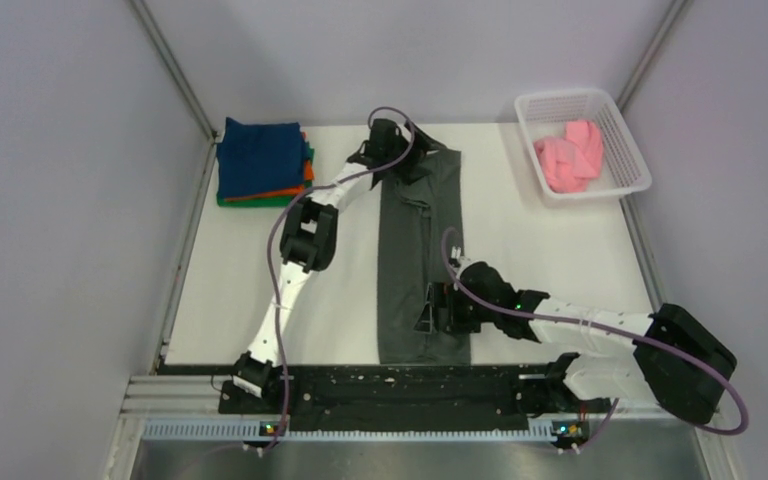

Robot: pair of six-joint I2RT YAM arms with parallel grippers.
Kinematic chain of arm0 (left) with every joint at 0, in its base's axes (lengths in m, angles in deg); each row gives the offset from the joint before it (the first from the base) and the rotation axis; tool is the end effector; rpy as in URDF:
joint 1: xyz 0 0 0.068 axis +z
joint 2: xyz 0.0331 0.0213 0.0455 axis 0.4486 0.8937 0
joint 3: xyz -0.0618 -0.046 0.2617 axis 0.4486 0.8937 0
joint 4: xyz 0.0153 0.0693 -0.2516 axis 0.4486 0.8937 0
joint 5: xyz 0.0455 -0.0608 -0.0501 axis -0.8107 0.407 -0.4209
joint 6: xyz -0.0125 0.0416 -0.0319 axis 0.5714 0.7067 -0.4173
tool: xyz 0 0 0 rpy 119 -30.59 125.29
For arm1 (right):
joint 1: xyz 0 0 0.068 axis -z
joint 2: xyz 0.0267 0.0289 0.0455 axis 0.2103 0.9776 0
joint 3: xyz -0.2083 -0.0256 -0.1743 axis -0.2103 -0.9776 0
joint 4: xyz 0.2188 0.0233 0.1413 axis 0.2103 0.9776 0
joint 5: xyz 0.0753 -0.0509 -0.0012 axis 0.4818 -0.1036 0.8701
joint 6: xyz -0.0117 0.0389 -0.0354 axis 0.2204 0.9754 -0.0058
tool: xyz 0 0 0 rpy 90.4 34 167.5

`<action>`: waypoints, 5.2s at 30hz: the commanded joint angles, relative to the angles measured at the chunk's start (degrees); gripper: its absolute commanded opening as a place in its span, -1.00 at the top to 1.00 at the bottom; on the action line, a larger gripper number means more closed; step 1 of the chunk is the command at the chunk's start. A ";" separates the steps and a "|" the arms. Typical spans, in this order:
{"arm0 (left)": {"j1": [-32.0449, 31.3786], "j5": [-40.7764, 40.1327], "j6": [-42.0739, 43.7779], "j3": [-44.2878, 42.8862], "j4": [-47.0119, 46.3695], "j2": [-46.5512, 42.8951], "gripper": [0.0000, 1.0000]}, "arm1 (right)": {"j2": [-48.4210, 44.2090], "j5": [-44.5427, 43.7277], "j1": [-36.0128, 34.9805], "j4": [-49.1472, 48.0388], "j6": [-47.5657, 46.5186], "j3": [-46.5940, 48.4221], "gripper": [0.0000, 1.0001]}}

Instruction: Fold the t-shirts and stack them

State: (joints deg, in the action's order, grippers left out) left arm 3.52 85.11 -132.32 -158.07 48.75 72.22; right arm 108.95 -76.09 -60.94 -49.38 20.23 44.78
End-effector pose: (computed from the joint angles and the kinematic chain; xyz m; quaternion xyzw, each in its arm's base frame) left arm 0.5489 -0.2494 0.1406 -0.2469 0.8099 -0.4831 0.2230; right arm 0.1359 0.1675 0.1552 -0.0615 0.9145 0.3569 0.1806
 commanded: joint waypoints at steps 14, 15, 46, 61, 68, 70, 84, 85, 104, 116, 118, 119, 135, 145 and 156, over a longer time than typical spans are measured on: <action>-0.11 -13.28 7.66 -8.80 2.01 -5.02 -0.97 | -13.67 -12.91 -1.30 17.02 0.56 7.67 -0.97; -0.26 -12.46 9.99 -8.35 3.13 -7.92 -0.97 | -14.83 -14.42 -1.29 17.72 1.07 7.60 -0.97; -35.38 -28.00 2.13 94.64 17.20 -86.55 -0.66 | -20.75 -25.86 -0.42 32.24 0.88 5.30 -0.80; -38.57 -24.02 -0.75 95.62 11.71 -72.21 0.29 | -25.90 -19.12 -0.36 26.21 1.88 -4.08 -0.41; -38.56 -25.23 -1.09 94.73 15.14 -71.94 1.00 | -21.45 -16.96 -0.34 21.65 2.78 -6.76 -0.04; -38.61 -25.00 -1.17 94.60 15.78 -71.55 1.00 | -20.26 -16.05 -0.36 20.77 2.72 -6.79 0.18; -38.71 -28.20 3.13 86.26 20.76 -74.59 1.00 | -28.04 -16.54 -0.35 20.19 0.89 -2.95 1.00; -38.03 -29.60 3.86 85.03 21.49 -74.81 1.00 | -27.28 -17.88 -0.23 20.27 0.21 -1.35 1.00; -14.43 -21.85 27.47 54.71 25.51 -56.88 1.00 | 1.73 -19.78 17.07 5.95 -11.16 22.90 1.00; -6.27 -14.91 31.78 43.90 25.72 -45.51 1.00 | 17.38 -13.93 24.41 0.73 -13.32 32.32 1.00; -5.07 -12.73 32.13 42.52 24.92 -43.82 1.00 | 19.41 -13.58 25.15 0.09 -13.40 33.45 1.00; -4.61 -12.05 32.23 41.69 25.01 -43.03 1.00 | 20.37 -12.38 25.47 -0.73 -13.38 34.04 1.00; -0.86 -13.24 32.24 32.27 27.59 -37.25 -0.68 | 34.49 -8.71 30.62 2.40 -16.26 46.40 -0.41; -1.39 -11.10 27.75 52.14 24.20 -48.34 -0.97 | 24.51 -4.62 30.60 4.55 -17.43 34.59 -0.95; -4.71 -10.81 23.67 67.49 19.50 -54.29 -0.63 | 19.09 0.76 30.69 4.59 -14.80 21.38 -0.88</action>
State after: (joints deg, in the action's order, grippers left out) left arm 0.11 73.44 -106.53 -93.17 72.53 21.31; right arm 131.94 -77.05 -30.45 -44.82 4.64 67.58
